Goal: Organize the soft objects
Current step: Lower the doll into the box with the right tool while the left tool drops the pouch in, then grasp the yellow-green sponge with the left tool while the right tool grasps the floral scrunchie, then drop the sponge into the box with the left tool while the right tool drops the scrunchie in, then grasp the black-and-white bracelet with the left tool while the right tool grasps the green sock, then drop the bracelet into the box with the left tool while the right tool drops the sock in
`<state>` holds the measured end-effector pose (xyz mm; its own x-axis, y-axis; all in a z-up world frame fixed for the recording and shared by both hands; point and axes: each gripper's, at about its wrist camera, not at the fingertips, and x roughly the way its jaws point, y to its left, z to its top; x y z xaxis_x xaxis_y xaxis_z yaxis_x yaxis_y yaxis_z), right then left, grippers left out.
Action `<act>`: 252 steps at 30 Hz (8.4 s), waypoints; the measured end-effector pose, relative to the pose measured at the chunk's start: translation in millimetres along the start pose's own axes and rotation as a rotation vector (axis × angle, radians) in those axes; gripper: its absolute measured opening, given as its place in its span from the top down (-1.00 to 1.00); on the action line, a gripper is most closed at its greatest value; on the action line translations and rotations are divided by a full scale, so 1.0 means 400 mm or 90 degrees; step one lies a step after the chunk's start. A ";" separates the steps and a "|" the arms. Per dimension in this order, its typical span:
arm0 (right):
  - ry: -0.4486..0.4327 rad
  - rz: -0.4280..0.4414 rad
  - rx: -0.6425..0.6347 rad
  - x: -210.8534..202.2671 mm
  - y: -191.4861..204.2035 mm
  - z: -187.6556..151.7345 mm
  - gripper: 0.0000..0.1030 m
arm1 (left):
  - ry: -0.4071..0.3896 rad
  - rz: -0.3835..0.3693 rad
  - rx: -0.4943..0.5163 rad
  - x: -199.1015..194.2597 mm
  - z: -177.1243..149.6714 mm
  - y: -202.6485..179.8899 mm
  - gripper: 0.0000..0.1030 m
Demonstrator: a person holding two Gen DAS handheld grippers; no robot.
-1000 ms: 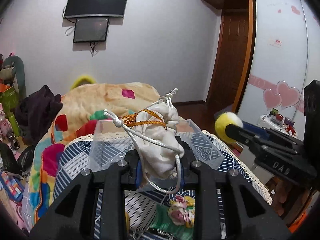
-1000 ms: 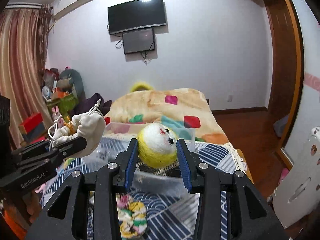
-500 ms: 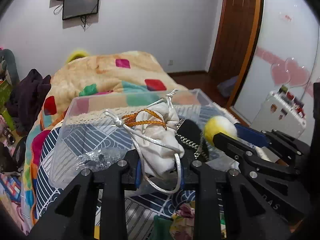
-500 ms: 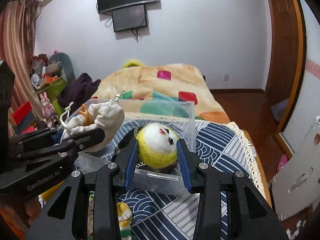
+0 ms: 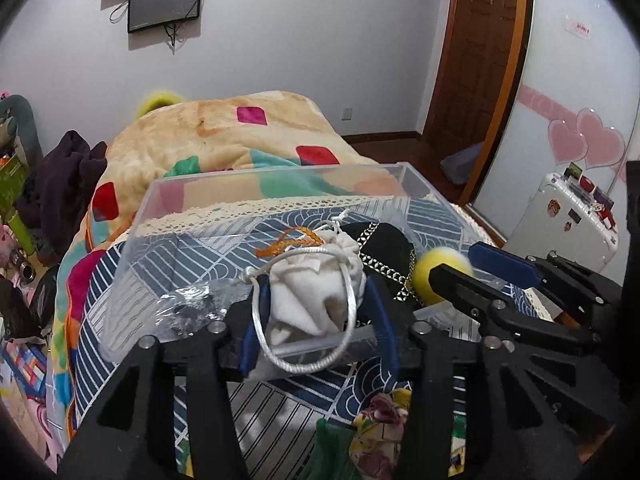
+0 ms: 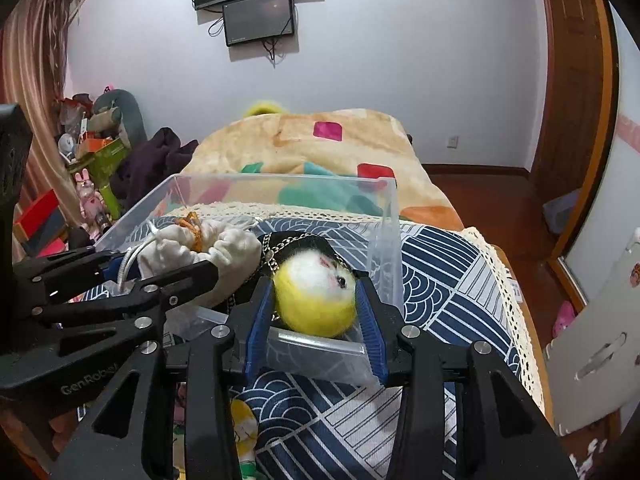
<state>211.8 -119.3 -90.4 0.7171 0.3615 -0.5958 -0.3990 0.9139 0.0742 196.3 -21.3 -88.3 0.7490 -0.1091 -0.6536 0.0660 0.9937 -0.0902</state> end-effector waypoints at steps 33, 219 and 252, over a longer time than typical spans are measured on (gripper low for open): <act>0.001 0.077 -0.059 -0.066 0.103 -0.106 -0.54 | -0.071 0.049 -0.027 -0.211 -0.230 0.083 -0.62; -0.046 0.017 -0.012 0.012 0.101 0.002 0.48 | -0.081 0.133 -0.026 -0.031 -0.026 0.162 0.87; -0.210 0.009 -0.055 -0.257 0.097 0.046 -0.31 | -0.233 0.024 -0.007 -0.366 -0.044 0.067 0.37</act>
<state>133.0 -117.5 -11.6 0.8517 0.4276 -0.3029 -0.4476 0.8942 0.0038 76.8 20.8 -8.0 0.9369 -0.0550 -0.3453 0.0286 0.9963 -0.0813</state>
